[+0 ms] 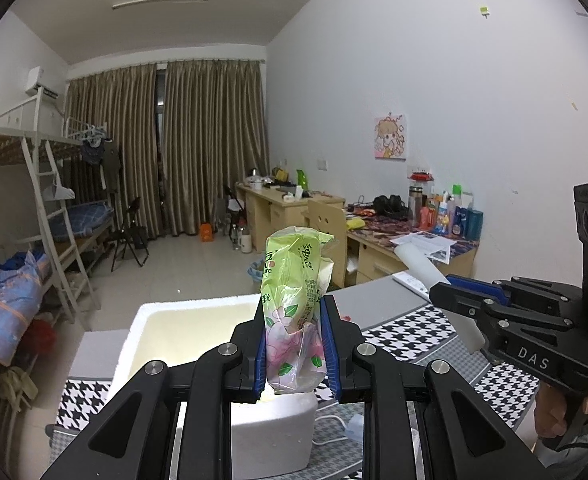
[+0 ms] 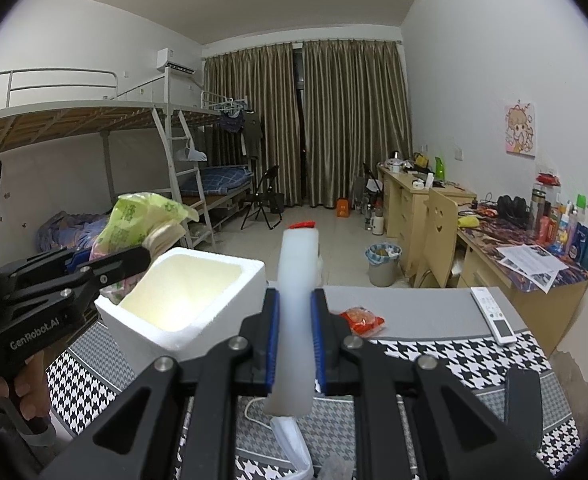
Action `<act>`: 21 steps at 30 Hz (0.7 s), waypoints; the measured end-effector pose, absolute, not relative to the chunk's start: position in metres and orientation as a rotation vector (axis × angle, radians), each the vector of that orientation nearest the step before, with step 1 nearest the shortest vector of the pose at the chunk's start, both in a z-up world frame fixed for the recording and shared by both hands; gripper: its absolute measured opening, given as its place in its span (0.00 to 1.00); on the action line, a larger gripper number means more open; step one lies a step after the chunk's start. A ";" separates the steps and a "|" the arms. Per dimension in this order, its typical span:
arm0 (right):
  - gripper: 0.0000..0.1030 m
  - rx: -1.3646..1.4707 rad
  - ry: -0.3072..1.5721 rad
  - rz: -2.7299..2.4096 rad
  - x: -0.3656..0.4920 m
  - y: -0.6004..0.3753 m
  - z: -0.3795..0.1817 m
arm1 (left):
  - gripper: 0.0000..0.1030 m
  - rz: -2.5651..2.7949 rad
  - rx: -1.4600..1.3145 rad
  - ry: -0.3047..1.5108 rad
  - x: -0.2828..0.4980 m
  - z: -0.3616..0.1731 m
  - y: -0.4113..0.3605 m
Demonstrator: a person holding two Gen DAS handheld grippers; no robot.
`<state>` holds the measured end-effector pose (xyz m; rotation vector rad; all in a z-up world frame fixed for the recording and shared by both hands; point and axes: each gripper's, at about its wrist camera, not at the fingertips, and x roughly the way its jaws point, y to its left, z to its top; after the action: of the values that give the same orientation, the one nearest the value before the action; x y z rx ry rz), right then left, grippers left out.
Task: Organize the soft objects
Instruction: 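Lift and carry the snack packet and white roller over the white foam box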
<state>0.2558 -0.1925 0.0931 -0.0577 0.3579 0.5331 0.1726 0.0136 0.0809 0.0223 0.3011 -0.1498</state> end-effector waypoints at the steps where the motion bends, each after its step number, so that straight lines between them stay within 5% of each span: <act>1: 0.18 -0.059 0.357 0.535 0.256 -0.191 0.093 | 0.24 -0.145 0.024 0.298 0.173 0.082 0.015; 21: 0.18 -0.066 0.389 0.611 0.275 -0.154 0.097 | 0.24 -0.045 0.009 0.285 0.185 0.086 0.046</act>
<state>0.2747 -0.1542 0.0968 -0.0658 0.3892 0.6109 0.1851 0.0460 0.0858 0.0089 0.2848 -0.0448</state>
